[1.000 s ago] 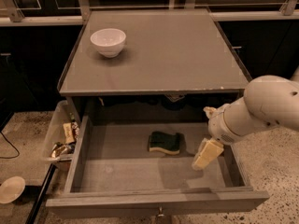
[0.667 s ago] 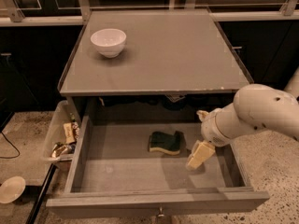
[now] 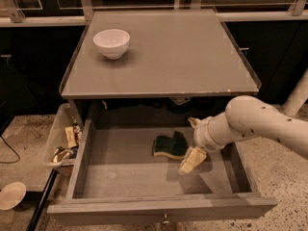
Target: Pick sponge from top drawer and place on counter
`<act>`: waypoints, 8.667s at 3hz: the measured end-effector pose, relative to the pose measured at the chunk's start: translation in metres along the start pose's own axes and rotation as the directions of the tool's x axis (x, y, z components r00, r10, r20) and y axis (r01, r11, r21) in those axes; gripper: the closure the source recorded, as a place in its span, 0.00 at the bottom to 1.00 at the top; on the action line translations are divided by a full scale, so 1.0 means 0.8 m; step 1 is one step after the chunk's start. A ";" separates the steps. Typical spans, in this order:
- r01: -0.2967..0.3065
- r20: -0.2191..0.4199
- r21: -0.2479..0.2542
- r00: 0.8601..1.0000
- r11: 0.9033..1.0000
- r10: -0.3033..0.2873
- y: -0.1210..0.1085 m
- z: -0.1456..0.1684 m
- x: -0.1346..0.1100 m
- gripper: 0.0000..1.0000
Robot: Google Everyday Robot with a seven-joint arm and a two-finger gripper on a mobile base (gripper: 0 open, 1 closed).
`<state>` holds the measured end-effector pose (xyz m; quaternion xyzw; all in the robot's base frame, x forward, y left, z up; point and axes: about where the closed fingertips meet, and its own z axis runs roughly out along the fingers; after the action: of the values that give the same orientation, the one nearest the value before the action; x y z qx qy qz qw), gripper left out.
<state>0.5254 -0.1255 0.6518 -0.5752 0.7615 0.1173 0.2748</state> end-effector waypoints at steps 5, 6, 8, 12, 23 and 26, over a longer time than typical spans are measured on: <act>0.026 0.044 -0.077 0.999 0.997 -0.022 -0.001 0.084 -0.002 0.42; 0.026 0.044 -0.077 0.999 0.997 -0.023 -0.001 0.084 -0.002 0.66; 0.027 0.045 -0.078 0.999 0.997 -0.023 -0.001 0.084 -0.002 1.00; 0.109 0.092 -0.002 0.990 0.994 -0.109 -0.015 -0.098 -0.074 1.00; 0.164 0.266 0.180 0.941 0.970 -0.209 -0.275 -0.167 -0.200 1.00; 0.031 0.328 0.165 0.941 0.986 -0.084 -0.298 -0.153 -0.191 0.60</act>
Offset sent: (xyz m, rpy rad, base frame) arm 0.0236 0.0419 -0.0532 0.0688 0.0316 0.0847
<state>0.7432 -0.1362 0.8699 -0.5455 0.6936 0.1446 0.4477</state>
